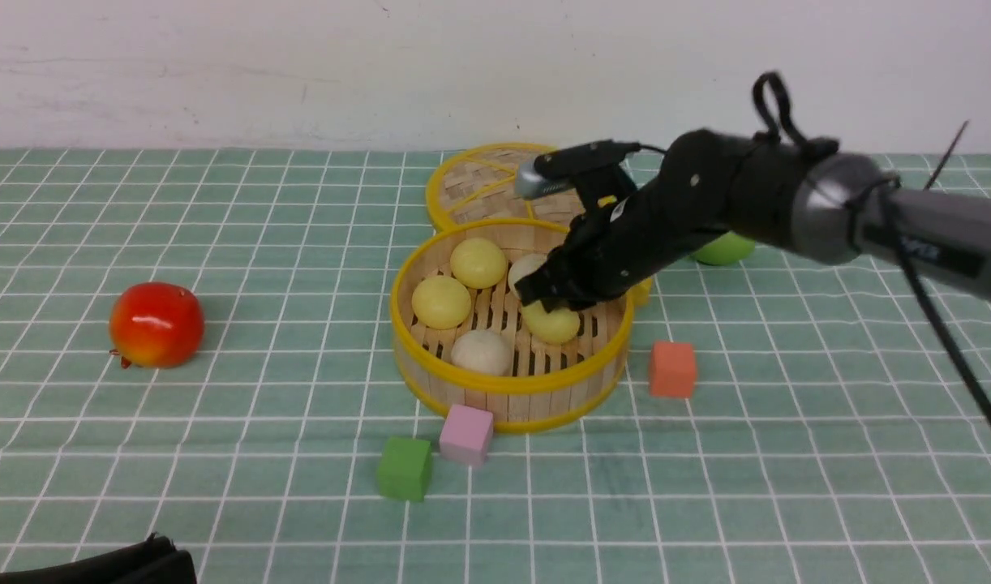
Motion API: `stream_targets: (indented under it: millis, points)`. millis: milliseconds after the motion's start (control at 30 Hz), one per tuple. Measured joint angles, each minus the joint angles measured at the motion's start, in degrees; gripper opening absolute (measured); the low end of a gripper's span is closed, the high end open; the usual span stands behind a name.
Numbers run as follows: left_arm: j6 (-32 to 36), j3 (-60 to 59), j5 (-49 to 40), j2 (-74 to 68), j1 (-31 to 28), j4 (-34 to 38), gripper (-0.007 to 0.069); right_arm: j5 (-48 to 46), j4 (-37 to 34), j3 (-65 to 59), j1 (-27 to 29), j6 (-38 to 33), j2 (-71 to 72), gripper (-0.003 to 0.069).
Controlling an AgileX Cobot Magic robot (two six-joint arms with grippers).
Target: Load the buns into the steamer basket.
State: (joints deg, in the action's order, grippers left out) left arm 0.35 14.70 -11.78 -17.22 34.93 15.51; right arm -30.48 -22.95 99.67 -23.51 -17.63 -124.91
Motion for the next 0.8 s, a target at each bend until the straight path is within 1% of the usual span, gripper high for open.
stream_targets:
  millis: [67,100,167,200,233,267,333,367,400,433,467,500,533,567,600,633,667,700,733,767,800]
  points:
    - [0.0,0.0,0.0,0.0,0.0,0.0,0.0099,1.19,-0.58,0.0,0.0,0.48,-0.62,0.0178]
    - [0.0,0.0,0.0,0.0,0.0,0.0,0.0099,1.2,-0.65,0.0,0.0,0.5,-0.62,0.0188]
    - [0.0,0.0,0.0,0.0,0.0,0.0,0.0102,0.37,-0.71,0.0,0.0,0.56,-0.3,0.0307]
    - [0.0,0.0,0.0,0.0,0.0,0.0,0.0102,-0.94,-0.71,0.0,0.0,0.56,0.17,0.035]
    - [0.0,0.0,0.0,0.0,0.0,0.0,0.0102,-1.56,-0.71,0.0,0.0,0.56,0.33,0.0358]
    - [0.0,0.0,0.0,0.0,0.0,0.0,0.0102,-4.42,-0.47,0.0,0.0,0.61,2.02,0.0413]
    - [0.0,0.0,0.0,0.0,0.0,0.0,0.0106,-9.3,0.78,0.0,0.0,0.87,5.3,0.0445]
    - [0.0,0.0,0.0,0.0,0.0,0.0,0.0108,-12.45,1.74,0.0,0.0,1.48,7.82,0.0449]
    - [0.0,0.0,0.0,0.0,0.0,0.0,0.011,-17.32,3.19,0.0,0.0,3.09,11.29,0.0444]
    - [0.0,0.0,0.0,0.0,0.0,0.0,0.011,-18.04,3.49,0.0,0.0,3.38,12.55,0.0439]
    - [0.0,0.0,0.0,0.0,0.0,0.0,0.0111,-24.21,6.52,0.0,0.0,6.07,17.63,0.0405]
    - [0.0,0.0,0.0,0.0,0.0,0.0,0.0111,-25.0,6.94,0.0,0.0,6.47,17.63,0.0405]
    - [0.0,0.0,0.0,0.0,0.0,0.0,0.0112,-31.3,10.53,0.0,0.0,9.83,23.0,0.0346]
    - [0.0,0.0,0.0,0.0,0.0,0.0,0.0112,-34.73,11.94,-0.23,0.0,11.91,25.21,0.0314]
    - [0.0,0.0,0.0,0.0,0.0,0.0,0.0112,-35.28,12.24,-0.46,0.0,12.32,26.3,0.0297]
    - [0.0,0.0,0.0,0.0,0.0,0.0,0.0113,-37.07,13.58,-1.22,0.0,13.85,28.45,0.0263]
    - [0.0,0.0,0.0,0.0,0.0,0.0,0.0113,-39.25,15.01,-4.04,0.0,16.7,33.16,0.0188]
    - [0.0,0.0,0.0,0.0,0.0,0.0,0.0113,-39.39,15.28,-4.43,0.0,16.99,33.66,0.0179]
    - [0.0,0.0,0.0,0.0,0.0,0.0,0.0113,-40.15,15.97,-8.34,0.0,18.99,38.14,0.0113]
    - [0.0,0.0,0.0,0.0,0.0,0.0,0.0113,-40.24,16.03,-8.34,0.0,19.16,38.14,0.0113]
    - [0.0,0.0,0.0,0.0,0.0,0.0,0.0118,-40.7,16.29,-12.52,0.0,20.19,42.39,0.0059]
